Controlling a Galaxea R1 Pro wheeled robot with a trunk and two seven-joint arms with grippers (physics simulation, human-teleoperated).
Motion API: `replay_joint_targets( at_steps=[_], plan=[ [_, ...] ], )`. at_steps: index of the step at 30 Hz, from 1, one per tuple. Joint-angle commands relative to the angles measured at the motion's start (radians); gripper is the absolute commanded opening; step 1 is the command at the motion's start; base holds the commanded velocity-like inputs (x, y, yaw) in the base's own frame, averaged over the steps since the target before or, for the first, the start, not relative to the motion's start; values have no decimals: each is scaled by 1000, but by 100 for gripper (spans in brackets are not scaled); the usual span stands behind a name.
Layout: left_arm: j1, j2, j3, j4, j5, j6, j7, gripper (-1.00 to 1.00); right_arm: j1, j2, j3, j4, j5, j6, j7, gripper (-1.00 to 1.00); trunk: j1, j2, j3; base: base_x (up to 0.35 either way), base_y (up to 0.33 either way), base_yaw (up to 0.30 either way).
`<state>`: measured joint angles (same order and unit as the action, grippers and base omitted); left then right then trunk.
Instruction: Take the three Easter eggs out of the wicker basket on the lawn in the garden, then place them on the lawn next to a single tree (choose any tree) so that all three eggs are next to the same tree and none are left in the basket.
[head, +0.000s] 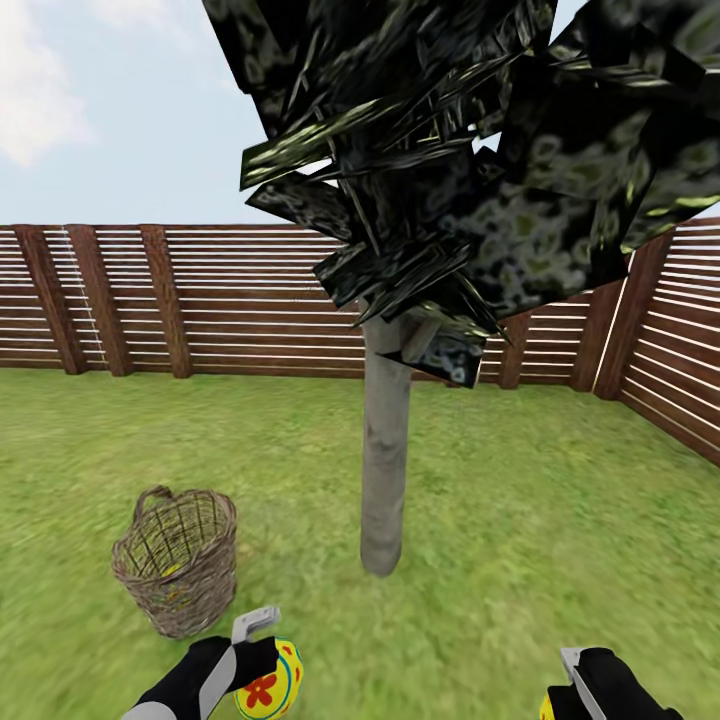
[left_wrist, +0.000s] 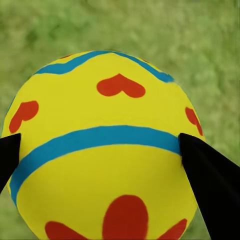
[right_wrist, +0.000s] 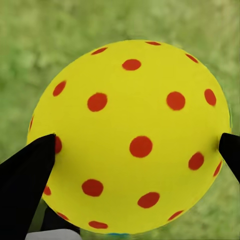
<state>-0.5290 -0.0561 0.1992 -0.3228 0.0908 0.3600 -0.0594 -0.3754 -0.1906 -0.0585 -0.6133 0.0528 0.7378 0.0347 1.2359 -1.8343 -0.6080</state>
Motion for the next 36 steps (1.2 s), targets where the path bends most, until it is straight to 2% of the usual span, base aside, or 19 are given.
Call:
replay_joint_targets(
  at_steps=[1, 36],
  plan=[
    [0, 0, 5, -2, 11, 7, 0, -100, 0, 0, -3, -1, 5, 5, 4, -100, 4, -8, -4, 0, 0, 0],
    [0, 2, 6, -1, 12, 17, 3, -100, 0, 0, -3, -2, 3, 5, 2, -100, 138, -253, -114, 0, 0, 0]
  ],
)
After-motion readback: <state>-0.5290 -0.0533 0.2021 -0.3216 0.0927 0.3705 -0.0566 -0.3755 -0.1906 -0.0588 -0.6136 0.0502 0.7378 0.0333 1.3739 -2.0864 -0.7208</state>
